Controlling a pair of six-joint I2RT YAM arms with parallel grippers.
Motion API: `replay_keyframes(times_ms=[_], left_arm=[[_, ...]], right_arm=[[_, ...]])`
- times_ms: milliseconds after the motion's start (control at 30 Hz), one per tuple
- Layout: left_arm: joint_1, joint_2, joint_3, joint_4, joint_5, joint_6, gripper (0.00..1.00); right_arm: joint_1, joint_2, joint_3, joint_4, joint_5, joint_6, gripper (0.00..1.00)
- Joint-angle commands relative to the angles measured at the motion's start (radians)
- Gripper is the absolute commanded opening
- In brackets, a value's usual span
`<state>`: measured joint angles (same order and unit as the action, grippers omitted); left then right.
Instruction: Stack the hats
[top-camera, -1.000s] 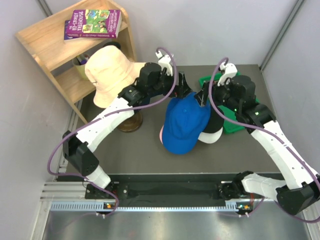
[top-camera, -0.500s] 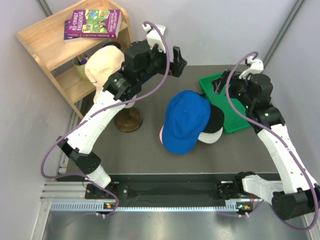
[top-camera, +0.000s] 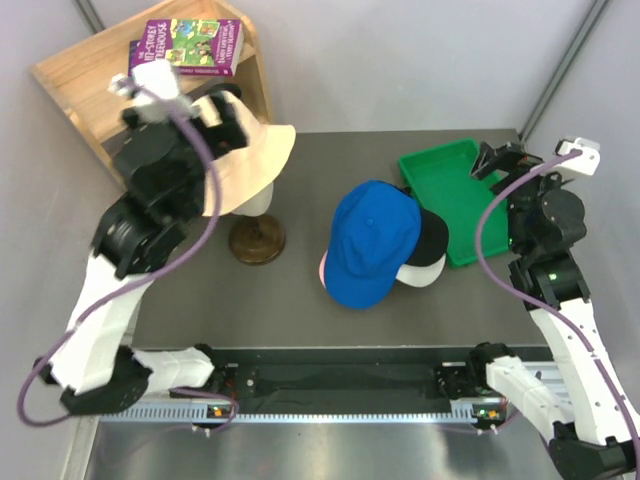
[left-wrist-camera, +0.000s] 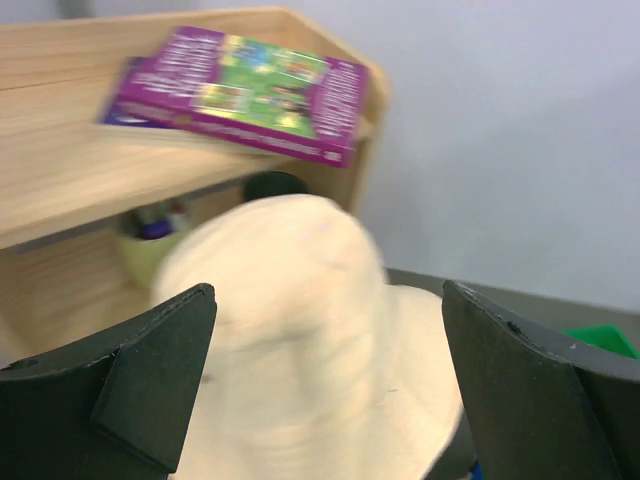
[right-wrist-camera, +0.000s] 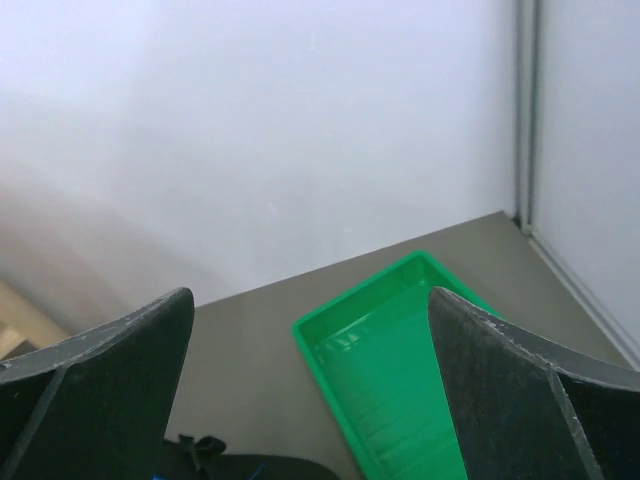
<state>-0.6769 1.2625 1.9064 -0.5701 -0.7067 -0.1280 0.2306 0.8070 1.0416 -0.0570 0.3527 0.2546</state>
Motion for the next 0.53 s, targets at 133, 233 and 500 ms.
replay_keyframes(times_ms=[133,233,500], left_arm=[[0.0,-0.176,-0.118,0.059,-0.401,0.047,0.99],[-0.001,-0.183,-0.121,0.052,-0.393,0.059,0.99],[-0.001,-0.209,-0.185,0.116,-0.291,0.1,0.99]], right_arm=[[-0.01,-0.048,-0.055,0.102,0.161,-0.064,1.0],[-0.01,-0.048,-0.058,0.103,0.172,-0.078,1.0],[-0.01,-0.062,-0.069,0.121,0.189,-0.107,1.0]])
